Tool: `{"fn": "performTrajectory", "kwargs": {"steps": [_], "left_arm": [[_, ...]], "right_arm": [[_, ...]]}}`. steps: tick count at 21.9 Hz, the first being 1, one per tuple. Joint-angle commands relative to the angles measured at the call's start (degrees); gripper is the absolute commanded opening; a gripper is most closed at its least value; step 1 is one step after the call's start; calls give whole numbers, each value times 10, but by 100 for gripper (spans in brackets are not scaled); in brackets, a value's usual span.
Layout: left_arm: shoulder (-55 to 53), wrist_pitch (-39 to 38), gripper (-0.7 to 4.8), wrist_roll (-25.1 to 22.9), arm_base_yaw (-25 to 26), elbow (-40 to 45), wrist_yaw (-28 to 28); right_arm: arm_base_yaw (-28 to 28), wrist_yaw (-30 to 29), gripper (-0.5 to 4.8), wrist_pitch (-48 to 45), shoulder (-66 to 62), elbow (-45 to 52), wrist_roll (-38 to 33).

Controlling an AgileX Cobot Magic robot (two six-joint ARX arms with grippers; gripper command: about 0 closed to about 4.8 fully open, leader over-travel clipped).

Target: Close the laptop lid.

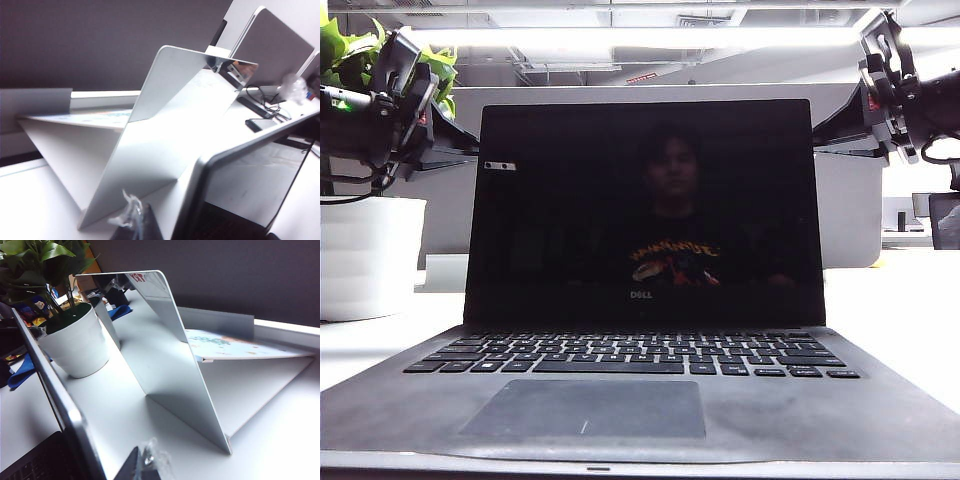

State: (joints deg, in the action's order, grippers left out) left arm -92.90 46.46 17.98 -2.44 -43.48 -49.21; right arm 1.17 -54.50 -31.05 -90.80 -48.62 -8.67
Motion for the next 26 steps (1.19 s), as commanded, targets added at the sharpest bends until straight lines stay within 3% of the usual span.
{"fn": "performTrajectory", "kwargs": {"steps": [1,6,19,23,26], "left_arm": [[3,8,-5,40,-7,-3,-90],[3,8,-5,82,-7,-3,-131],[3,7,-5,203,-7,-3,-248],[3,8,-5,244,-7,-3,-315],[3,6,-5,270,-7,-3,-334]], "right_arm": [[6,-62,-1,8,3,-1,-3],[6,-89,-1,16,3,-1,-9],[6,-195,-1,18,3,-1,-156],[-1,-224,-1,40,3,-1,-158],[-16,-239,-1,68,3,-1,-158]]}}
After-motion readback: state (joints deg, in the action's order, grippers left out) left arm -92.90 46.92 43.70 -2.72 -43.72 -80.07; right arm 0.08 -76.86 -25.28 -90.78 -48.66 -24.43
